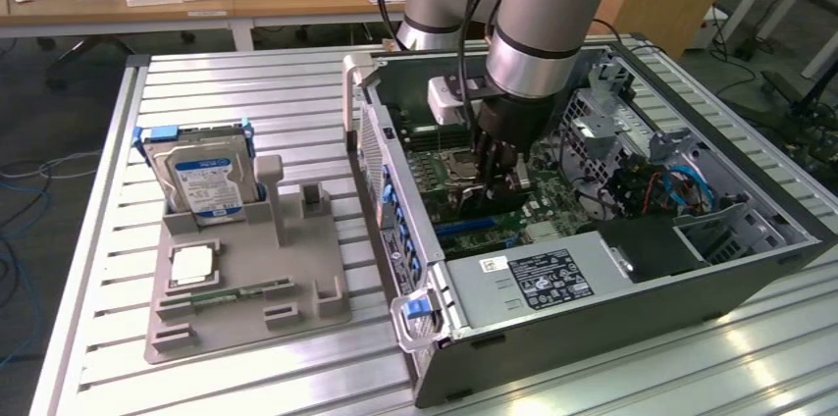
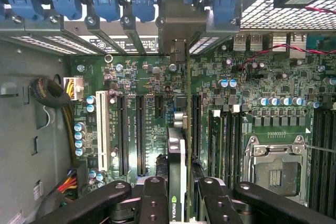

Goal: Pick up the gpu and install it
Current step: 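Insert the gpu into the slot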

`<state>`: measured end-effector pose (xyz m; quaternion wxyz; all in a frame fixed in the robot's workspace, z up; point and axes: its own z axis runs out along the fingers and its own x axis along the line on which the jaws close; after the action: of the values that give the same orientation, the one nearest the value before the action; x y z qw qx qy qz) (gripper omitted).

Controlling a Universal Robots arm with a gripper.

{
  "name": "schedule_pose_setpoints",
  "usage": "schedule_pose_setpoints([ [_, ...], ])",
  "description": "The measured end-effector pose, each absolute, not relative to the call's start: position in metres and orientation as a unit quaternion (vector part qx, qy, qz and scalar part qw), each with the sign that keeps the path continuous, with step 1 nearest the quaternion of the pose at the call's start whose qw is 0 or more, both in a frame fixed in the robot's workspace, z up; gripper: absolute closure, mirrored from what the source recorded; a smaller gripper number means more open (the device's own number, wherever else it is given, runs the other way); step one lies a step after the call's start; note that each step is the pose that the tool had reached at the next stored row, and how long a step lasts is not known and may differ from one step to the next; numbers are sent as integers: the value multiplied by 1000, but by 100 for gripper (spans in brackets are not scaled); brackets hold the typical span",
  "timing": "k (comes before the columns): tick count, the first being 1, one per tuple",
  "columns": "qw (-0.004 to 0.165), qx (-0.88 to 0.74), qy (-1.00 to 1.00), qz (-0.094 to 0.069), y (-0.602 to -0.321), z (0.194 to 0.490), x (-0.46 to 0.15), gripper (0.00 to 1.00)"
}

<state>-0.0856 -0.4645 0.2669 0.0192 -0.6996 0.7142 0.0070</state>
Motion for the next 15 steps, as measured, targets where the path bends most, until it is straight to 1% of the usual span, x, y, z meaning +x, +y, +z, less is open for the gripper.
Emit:
schedule_pose_setpoints([
  [15,19,-700,714,7,-465,259,-86,73],
])
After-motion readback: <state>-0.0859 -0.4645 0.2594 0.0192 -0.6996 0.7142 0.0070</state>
